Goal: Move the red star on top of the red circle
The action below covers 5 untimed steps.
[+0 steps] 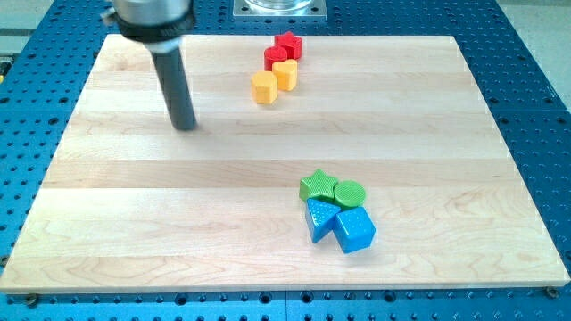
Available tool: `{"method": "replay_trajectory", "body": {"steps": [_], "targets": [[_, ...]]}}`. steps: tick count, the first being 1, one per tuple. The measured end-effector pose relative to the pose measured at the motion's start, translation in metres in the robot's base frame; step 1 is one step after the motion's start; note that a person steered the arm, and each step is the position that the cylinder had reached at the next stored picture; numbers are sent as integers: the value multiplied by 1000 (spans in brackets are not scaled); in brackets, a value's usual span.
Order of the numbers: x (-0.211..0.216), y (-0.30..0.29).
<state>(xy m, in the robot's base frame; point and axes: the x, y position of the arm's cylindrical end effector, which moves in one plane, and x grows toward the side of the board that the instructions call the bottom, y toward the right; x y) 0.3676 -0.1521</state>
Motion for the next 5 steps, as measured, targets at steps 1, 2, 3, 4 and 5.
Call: {"method": "replay_trajectory", "body": {"steps": [1,2,3,4,5], "targets": [[-61,-14],[-122,-18],[-164,4],[-176,20],[-176,69]]}}
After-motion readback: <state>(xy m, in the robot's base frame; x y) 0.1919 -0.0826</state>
